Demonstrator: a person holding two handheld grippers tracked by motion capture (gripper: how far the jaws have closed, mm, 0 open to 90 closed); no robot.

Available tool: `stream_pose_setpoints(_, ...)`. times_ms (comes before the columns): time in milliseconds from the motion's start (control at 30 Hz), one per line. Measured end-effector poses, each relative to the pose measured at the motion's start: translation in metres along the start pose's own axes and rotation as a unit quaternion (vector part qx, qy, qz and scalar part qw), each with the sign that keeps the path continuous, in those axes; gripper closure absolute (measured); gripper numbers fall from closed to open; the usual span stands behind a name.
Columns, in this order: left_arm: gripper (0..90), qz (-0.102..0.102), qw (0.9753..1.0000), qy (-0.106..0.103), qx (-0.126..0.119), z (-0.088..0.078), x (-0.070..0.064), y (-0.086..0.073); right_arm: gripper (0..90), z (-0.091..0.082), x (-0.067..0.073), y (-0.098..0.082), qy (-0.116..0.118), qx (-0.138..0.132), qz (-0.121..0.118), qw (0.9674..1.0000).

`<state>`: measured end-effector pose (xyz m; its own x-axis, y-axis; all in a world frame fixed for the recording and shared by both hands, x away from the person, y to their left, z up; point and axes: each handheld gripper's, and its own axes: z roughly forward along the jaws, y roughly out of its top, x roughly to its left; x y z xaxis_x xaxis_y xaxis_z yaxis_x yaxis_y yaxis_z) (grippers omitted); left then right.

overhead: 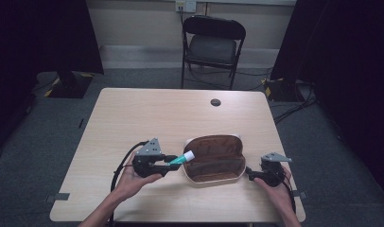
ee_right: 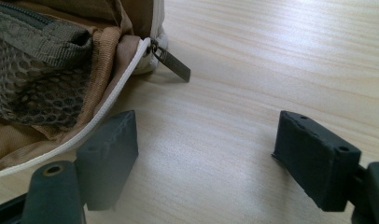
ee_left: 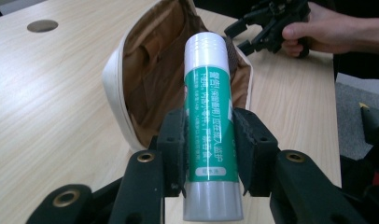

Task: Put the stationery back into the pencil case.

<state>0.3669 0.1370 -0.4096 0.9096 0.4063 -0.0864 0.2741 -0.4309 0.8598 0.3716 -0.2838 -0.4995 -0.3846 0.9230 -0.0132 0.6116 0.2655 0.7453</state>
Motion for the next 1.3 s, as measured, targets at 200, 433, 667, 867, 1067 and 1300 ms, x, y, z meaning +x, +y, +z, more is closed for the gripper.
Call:
stream_pose_setpoints(200,66.1,0.001,1.0,-0.001,0.003,0.014,0.004,0.011,20.6,0.0,0.0,0.0,0.0,0.0,0.0,1.0)
stream_pose_setpoints(433,66.1,0.0,1.0,-0.002,0.006,0.034,0.009,0.02,20.6,0.0,0.0,0.0,0.002,0.0,-0.002,1.0)
stream_pose_setpoints(667,66.1,0.0,1.0,-0.009,-0.004,0.05,0.01,0.038,20.6,0.0,0.0,0.0,0.002,0.0,-0.002,1.0)
stream_pose_setpoints(867,66.1,0.002,1.0,-0.003,0.008,0.066,0.013,0.042,20.6,0.0,0.0,0.0,0.003,0.0,-0.003,1.0)
stream_pose_setpoints(1067,66.0,0.01,0.9996,0.004,0.028,0.077,0.016,0.04,20.6,0.0,0.0,0.0,0.004,-0.001,-0.004,1.0)
stream_pose_setpoints(1300,65.4,0.011,0.9989,0.02,0.04,0.084,0.017,0.039,20.6,0.0,0.0,0.0,0.005,-0.001,-0.004,1.0)
